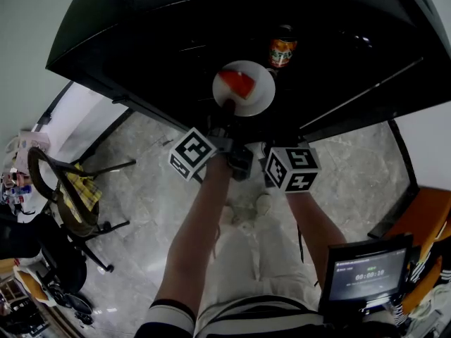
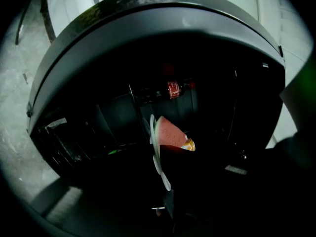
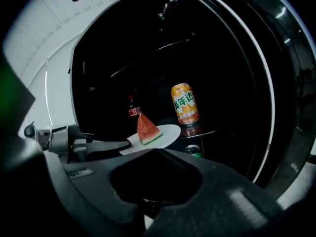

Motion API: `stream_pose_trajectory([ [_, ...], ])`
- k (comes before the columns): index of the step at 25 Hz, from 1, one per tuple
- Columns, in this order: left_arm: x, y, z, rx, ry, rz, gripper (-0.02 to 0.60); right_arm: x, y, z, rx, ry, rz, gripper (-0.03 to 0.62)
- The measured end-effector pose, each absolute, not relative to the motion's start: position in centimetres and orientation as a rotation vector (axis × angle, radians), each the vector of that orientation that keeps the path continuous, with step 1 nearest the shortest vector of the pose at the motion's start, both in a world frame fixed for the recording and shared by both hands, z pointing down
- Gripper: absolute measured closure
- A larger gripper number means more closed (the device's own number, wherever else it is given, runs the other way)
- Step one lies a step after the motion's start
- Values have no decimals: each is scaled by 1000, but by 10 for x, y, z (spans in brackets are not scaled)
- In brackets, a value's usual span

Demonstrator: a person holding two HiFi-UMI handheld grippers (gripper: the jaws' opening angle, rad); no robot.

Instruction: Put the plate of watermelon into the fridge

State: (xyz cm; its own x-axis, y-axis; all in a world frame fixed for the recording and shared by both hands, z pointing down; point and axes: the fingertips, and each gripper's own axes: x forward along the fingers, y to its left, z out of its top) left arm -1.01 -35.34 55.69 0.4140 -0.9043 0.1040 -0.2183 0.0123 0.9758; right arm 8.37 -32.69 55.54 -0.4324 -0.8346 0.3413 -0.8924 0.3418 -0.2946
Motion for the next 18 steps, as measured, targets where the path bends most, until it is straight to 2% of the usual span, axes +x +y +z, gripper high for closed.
stream_pose_trajectory([
  [4,-12,-359,559,1461,-1037,-763,557,74,-322,559,1536,-2499,660,596],
  [10,-9,-353,554,1572,-1040,-740,537,66,-320,556,1498,-2531,621,595],
  [16,-21,-331,551,1765,-1322,-597,497,67,-325,555,1516,-2525,643,595],
  [18,-21,-323,550,1859,-1450,-479,510,66,-325,555,1518,-2524,649,595],
])
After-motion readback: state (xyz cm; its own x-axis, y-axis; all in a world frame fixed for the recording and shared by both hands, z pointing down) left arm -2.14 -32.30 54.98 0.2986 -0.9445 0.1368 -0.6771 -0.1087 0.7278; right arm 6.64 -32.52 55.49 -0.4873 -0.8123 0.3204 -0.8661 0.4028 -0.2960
